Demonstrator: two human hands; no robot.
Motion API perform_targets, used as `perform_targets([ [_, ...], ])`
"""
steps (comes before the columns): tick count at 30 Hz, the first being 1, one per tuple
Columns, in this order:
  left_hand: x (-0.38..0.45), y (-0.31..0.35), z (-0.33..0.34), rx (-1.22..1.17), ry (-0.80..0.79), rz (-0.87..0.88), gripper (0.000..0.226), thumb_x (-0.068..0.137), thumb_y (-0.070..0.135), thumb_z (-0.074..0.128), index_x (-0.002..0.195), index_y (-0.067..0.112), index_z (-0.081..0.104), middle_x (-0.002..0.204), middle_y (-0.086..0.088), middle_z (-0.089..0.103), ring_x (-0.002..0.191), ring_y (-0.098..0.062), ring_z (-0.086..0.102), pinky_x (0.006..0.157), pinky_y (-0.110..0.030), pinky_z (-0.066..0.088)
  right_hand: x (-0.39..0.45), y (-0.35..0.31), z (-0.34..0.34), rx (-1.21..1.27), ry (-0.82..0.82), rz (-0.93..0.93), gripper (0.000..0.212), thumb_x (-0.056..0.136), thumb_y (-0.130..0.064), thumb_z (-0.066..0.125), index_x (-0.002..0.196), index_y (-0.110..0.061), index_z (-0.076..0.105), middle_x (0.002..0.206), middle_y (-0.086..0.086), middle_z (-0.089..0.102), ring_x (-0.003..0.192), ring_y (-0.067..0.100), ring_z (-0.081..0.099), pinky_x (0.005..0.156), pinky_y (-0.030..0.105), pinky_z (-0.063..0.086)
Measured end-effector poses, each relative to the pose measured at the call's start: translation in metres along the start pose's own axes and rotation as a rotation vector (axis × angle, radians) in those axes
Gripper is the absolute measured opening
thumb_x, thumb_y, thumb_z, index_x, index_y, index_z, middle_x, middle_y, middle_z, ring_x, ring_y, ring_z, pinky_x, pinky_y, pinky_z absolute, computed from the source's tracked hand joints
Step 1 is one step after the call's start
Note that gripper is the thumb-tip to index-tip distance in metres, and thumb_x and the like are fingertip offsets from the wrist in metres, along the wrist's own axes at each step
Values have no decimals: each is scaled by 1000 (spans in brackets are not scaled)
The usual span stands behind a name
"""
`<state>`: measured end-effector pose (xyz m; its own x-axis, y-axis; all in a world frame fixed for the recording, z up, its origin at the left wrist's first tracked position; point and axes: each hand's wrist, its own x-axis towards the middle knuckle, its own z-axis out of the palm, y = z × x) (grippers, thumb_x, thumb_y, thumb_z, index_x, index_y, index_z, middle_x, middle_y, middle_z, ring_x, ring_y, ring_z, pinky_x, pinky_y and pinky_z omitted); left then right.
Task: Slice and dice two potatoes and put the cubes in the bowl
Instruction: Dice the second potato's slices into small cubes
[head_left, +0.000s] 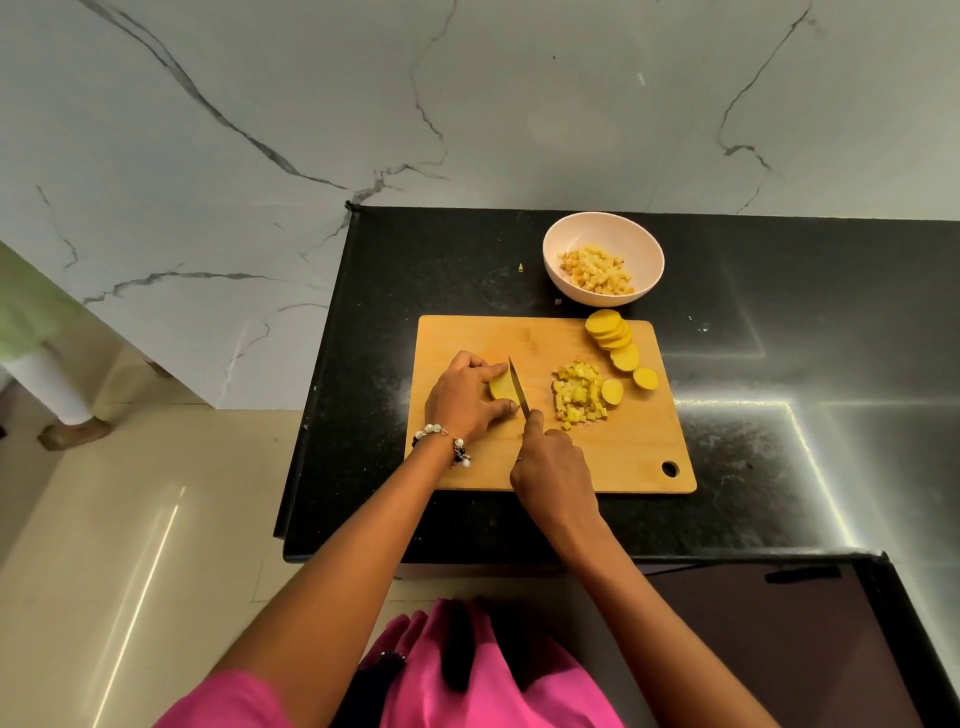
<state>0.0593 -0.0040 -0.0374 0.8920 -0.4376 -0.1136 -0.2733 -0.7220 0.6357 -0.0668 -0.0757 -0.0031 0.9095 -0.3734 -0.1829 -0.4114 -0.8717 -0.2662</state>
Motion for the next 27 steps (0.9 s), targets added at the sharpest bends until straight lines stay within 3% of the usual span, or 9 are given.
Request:
perform_targets([
  [4,1,0,0,-6,3,10,59,73,38,76,129,31,56,116,9,48,102,-11,50,83,-32,48,6,-6,2,21,44,0,51,94,-3,32,144,-1,23,109,21,58,94,37,58,65,34,35],
  [7,1,0,0,-8,7,22,59,74,37,76,128,30,56,116,7,49,103,-12,51,84,-33,48,12,-12,5,14,86,-22,44,96,-4,29,140,3,27,112,20,58,95,35,60,70,35,43],
  [14,0,0,1,-58,38,-4,59,69,37,80,124,28,60,112,9,51,99,-11,52,84,-33,49,-29,0,19,-55,11,-32,60,92,-2,31,148,3,9,115,20,53,90,36,60,63,35,34],
  [21,-4,-4,0,-53,26,7,63,73,34,78,131,28,54,118,7,49,105,-11,49,87,-28,46,-12,1,1,21,8,4,58,93,-7,33,149,-4,15,114,21,55,97,36,56,69,37,38],
  [27,-7,-6,-1,-123,52,1,56,74,30,77,127,25,58,112,8,50,86,-10,49,76,-19,40,-2,-4,2,16,35,1,56,93,-6,34,147,-4,21,108,20,58,92,36,58,64,35,34],
])
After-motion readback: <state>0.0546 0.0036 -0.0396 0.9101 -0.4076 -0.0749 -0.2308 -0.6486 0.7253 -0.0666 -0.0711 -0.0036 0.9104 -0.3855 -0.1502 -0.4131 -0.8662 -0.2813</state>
